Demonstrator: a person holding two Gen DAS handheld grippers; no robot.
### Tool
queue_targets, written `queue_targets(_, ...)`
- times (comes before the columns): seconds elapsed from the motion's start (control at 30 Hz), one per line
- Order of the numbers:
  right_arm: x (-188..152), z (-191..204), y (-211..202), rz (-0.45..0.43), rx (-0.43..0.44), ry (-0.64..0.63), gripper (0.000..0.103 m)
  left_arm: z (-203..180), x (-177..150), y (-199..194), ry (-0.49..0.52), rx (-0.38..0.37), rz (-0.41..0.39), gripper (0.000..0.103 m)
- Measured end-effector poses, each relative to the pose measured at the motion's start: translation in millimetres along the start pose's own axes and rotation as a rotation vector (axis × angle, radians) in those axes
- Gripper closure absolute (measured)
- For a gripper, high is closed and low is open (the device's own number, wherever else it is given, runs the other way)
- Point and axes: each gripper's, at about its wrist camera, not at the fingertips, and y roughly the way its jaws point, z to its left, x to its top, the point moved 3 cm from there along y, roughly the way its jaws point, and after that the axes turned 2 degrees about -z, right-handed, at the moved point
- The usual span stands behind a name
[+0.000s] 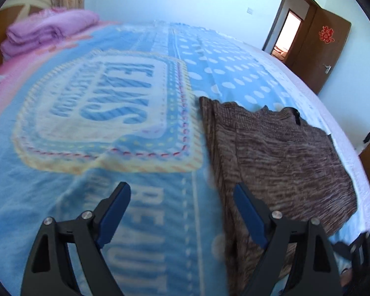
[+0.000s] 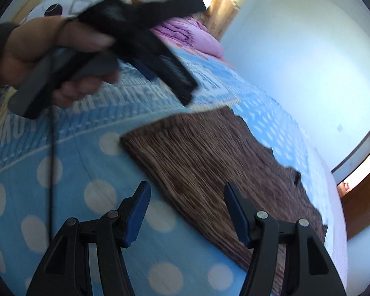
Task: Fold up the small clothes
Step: 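Bring both grippers together and grasp the sweater's side edge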
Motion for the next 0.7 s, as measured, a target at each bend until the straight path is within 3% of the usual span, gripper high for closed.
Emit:
queue_targets(0.3, 12, 7, 25, 0.009, 0.007, 0.013, 0.041, -8, 19, 27, 0.029, -0.019, 0.017, 0.015)
queue_targets(0.53, 18, 8, 33, 0.013, 0.03, 0.03, 0.065, -19, 38, 48, 0.078, -0.031, 0.016, 0.016)
queue_targets(0.63, 18, 9, 36, 0.016, 0.034, 0.039, 0.07, -24, 43, 55, 0.102, -0.035, 0.021, 0.017)
queue_targets(0.7, 19, 9, 37, 0.02, 0.038, 0.045, 0.073, -28, 46, 59, 0.113, -0.048, 0.025, 0.023)
